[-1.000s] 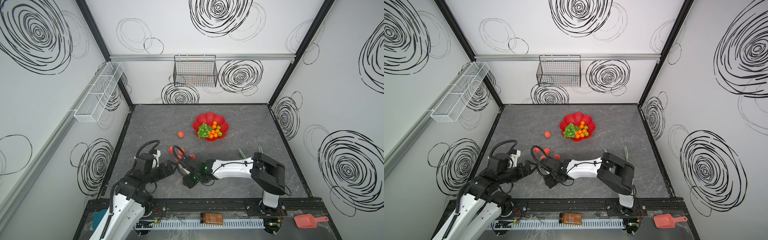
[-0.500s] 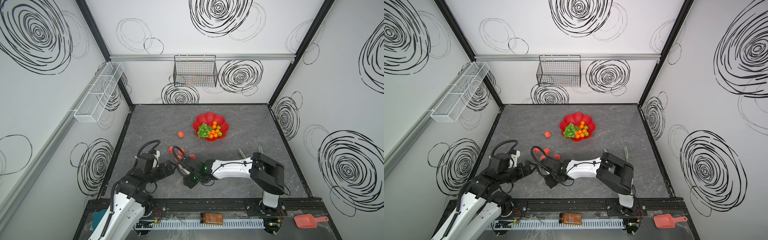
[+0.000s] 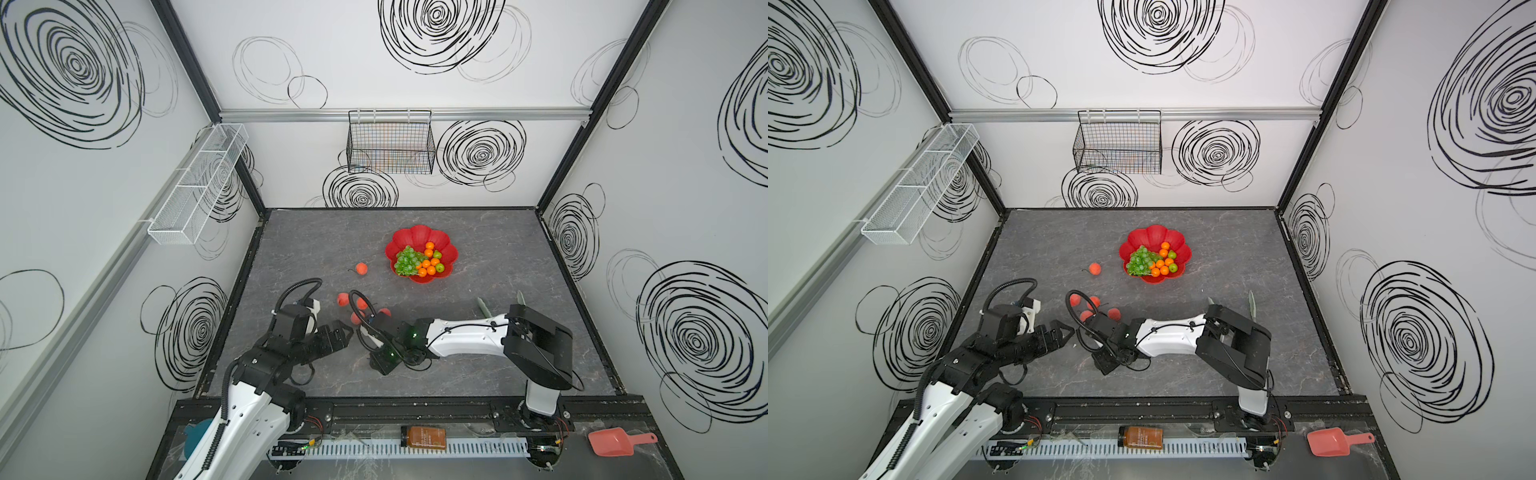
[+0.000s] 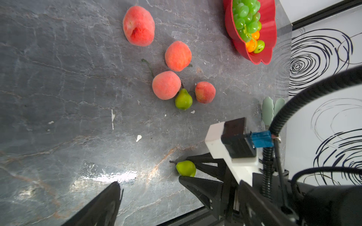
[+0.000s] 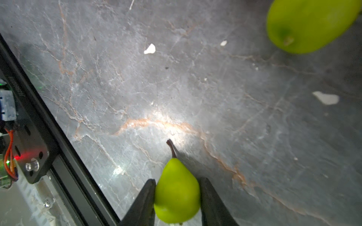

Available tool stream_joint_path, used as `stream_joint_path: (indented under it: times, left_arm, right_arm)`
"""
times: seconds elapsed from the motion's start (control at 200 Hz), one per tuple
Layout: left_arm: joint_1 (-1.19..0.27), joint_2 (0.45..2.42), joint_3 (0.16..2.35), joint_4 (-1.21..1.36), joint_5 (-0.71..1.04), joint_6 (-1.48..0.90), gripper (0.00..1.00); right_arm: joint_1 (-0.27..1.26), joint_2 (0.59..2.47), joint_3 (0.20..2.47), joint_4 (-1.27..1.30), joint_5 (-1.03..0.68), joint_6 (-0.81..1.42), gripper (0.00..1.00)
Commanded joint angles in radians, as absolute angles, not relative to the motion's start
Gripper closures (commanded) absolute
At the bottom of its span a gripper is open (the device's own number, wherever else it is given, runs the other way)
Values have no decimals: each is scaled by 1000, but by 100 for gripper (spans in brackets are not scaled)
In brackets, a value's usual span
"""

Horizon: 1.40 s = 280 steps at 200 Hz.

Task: Place and organize the fake fruits in the fruit bowl
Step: 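Lift and carry the green pear over the red bowl with the right gripper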

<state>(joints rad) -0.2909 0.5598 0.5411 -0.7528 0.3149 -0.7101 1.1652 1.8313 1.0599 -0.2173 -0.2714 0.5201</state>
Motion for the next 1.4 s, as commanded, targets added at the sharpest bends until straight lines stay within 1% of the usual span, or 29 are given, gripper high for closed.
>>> stream_joint_path:
  times: [0.0, 0.31, 0.44, 0.625, 0.81, 1.006, 1.216, 1.396]
  left_arm:
    - [-302, 576, 598, -713, 280, -670, 4]
    - [-327, 628, 625, -610, 240, -674, 4]
    - [-360, 645, 621, -555, 207, -708, 4]
    - [-469, 670, 603, -424, 120, -738, 4]
    - [-601, 787, 629, -286, 64, -743, 4]
    - [-678, 916, 705, -171, 38, -702, 4]
    - [-684, 1039, 788, -65, 71, -693, 4]
    - [-689, 1183, 893, -26, 121, -670, 4]
  right_arm:
    - [1139, 1763, 1039, -216, -268, 528, 62]
    - [1057, 1659, 1001, -250, -255, 515, 63]
    - [1022, 1615, 977, -252, -260, 515, 63]
    - [972, 1568, 963, -270, -247, 506, 63]
    - [918, 1530, 962, -272, -250, 495, 63]
    - [787, 1486, 979, -293, -291, 454, 63]
    - [622, 1463, 1015, -335, -319, 391, 64]
    - [498, 1492, 1082, -352, -313, 355, 64]
